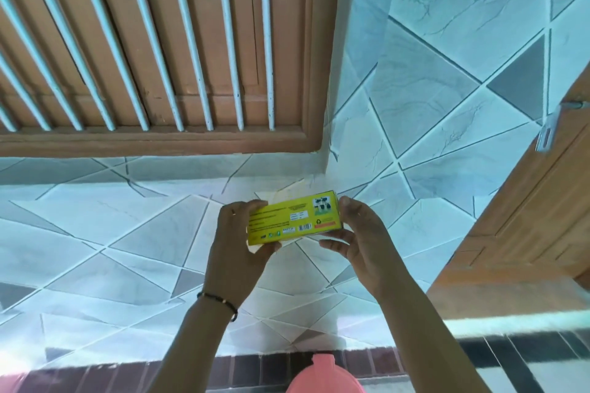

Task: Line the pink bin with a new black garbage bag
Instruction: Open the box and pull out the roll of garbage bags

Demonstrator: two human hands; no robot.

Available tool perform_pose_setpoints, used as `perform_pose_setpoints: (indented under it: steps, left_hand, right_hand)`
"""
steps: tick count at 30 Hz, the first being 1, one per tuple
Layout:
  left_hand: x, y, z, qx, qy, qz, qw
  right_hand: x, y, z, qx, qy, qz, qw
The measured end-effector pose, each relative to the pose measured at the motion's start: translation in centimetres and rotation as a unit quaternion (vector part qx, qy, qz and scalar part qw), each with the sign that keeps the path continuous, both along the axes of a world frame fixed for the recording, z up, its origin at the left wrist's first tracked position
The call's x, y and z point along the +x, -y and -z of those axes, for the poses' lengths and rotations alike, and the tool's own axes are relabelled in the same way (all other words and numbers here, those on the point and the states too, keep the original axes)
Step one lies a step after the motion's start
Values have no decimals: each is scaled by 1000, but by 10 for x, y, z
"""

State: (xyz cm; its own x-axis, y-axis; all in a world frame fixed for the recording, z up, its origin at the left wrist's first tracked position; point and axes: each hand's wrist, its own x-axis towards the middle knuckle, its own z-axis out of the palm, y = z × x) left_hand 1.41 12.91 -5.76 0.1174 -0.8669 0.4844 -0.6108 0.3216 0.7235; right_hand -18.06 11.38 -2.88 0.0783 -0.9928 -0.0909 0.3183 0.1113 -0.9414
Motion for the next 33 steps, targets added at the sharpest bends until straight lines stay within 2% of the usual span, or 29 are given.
perform_pose_setpoints:
  steps: [3,9,14,20,23,24,26,30,33]
  left_hand:
    - [-3,-20,9,-24,-11,-12,1000]
    - [-17,-45,23,19,-44,8,999]
    - [-30,-55,23,68,-173,21,982]
    - [-52,-57,15,123,-411,28,903]
    - [-62,-61,14,137,-558,67,816]
    - [-64,-60,14,128,-584,65,799]
    - [-66,-59,11,111,-596,50,793]
    - [-65,-58,11,108,-603,32,789]
    - [-58,-58,13,118,-640,31,758]
  right_hand:
    - [-1,-12,4,-19,-22,4,1000]
    - [-12,-37,5,-45,-92,-10,995]
    - [-15,-34,8,-20,-113,37,993]
    - [-13,-35,21,-77,-186,49,978]
    - [-10,-40,30,-138,-288,41,947]
    - [-10,-42,33,-155,-317,35,935]
    - [-8,-44,38,-166,-333,23,928]
    - [-7,-43,40,-148,-257,16,955]
    - [-17,-37,34,-110,-195,57,973]
